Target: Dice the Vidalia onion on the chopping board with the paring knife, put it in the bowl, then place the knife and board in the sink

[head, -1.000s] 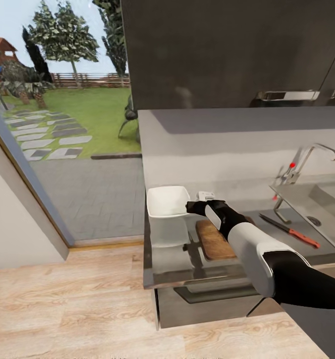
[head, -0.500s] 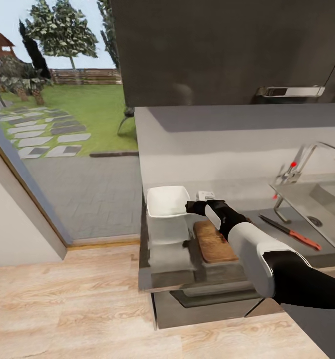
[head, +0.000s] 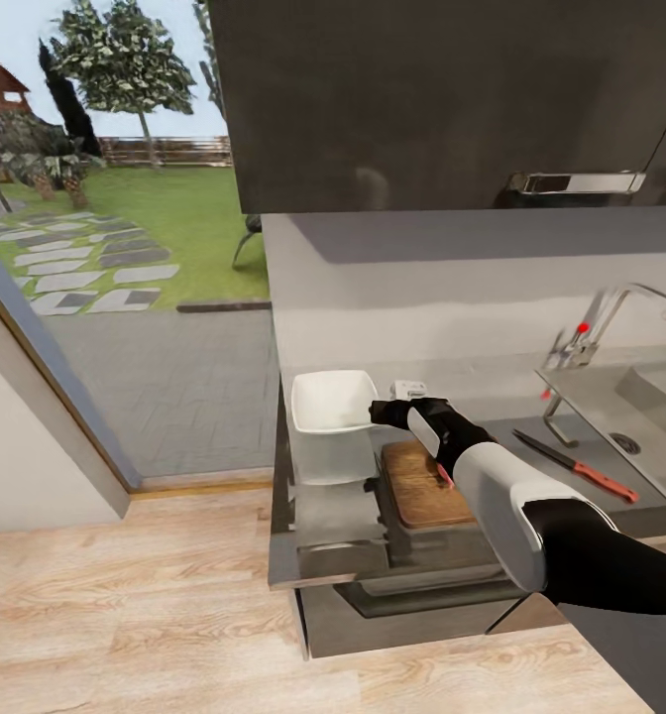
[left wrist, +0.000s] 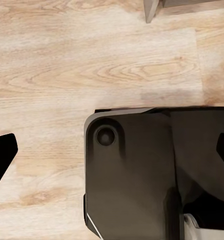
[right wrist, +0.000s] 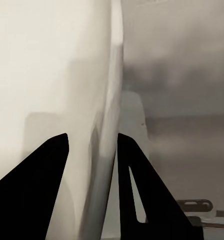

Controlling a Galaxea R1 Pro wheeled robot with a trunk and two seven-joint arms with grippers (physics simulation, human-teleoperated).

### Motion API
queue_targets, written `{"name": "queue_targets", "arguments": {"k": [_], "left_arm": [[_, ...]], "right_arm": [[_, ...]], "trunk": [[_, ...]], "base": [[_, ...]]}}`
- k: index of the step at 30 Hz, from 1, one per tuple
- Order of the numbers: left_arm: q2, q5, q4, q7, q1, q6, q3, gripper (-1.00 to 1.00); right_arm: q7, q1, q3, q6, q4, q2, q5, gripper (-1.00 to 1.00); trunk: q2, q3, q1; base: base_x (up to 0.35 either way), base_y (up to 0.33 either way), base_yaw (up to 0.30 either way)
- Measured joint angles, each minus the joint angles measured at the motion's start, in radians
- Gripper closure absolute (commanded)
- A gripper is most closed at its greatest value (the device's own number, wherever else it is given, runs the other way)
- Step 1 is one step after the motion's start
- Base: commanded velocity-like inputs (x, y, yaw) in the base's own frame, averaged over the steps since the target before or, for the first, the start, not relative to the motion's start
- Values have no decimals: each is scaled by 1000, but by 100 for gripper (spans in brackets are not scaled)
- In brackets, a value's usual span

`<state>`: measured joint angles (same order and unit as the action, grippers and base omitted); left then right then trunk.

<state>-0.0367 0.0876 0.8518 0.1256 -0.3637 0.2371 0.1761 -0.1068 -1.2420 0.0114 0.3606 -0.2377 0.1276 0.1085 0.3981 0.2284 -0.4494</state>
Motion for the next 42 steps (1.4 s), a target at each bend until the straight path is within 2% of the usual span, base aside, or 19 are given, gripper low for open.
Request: {"name": "queue_targets", "arguments": {"k": [16, 42], "left_arm": [[0, 0, 0, 0, 0, 0, 0, -100], [0, 0, 0, 0, 0, 0, 0, -100]], "right_arm": [[0, 0, 1, 2, 0, 6, 3, 100], [-3, 0, 0, 2, 0, 6, 1, 100]], "trunk": [[0, 8, 0], [0, 9, 0]], "base": [[-16, 12, 0], [-18, 12, 0]]}}
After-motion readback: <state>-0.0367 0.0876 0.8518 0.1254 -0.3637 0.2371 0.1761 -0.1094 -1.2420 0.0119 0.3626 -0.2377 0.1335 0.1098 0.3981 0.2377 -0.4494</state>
